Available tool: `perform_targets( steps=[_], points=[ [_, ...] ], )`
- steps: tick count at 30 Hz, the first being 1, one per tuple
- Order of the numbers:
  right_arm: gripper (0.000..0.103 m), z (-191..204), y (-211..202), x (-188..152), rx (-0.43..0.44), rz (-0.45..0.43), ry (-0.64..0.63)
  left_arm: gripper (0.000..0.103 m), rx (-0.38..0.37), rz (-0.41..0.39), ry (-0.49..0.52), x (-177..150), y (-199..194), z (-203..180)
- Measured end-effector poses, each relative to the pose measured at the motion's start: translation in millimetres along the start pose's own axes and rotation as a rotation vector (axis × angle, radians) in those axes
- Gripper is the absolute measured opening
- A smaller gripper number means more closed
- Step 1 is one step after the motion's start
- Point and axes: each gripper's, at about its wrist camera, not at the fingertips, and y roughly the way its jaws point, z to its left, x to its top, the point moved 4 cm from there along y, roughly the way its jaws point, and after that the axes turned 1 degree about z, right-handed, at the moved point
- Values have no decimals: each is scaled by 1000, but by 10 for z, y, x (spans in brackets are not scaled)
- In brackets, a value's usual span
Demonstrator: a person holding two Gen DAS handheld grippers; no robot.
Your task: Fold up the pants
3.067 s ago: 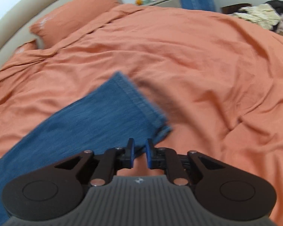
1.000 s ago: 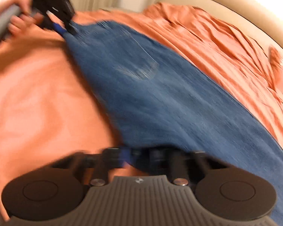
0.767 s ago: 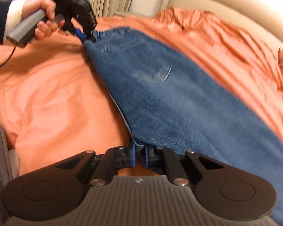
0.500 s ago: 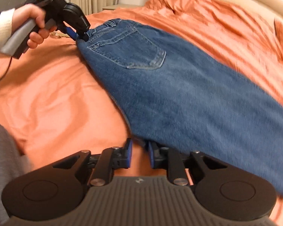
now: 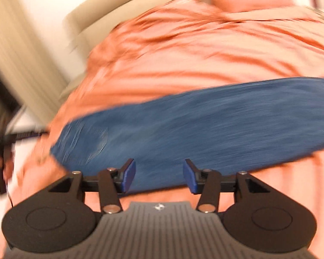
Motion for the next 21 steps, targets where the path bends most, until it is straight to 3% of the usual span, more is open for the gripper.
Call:
perform_targets(
  steps=[6, 10, 15, 21],
  points=[
    [47, -1317, -809, 362, -95, -126, 310, 57, -123, -7, 116, 148, 109, -830],
    [50, -2253, -1137, 358, -110, -202, 520, 54, -188, 15, 192, 139, 329, -1350],
    [51, -3181, -1226, 260, -137, -264, 708, 48, -276, 52, 291, 109, 700, -1987],
    [49, -3863, -994, 120, -137, -284, 854, 45, -336, 83, 395, 132, 1116, -2651]
  ],
)
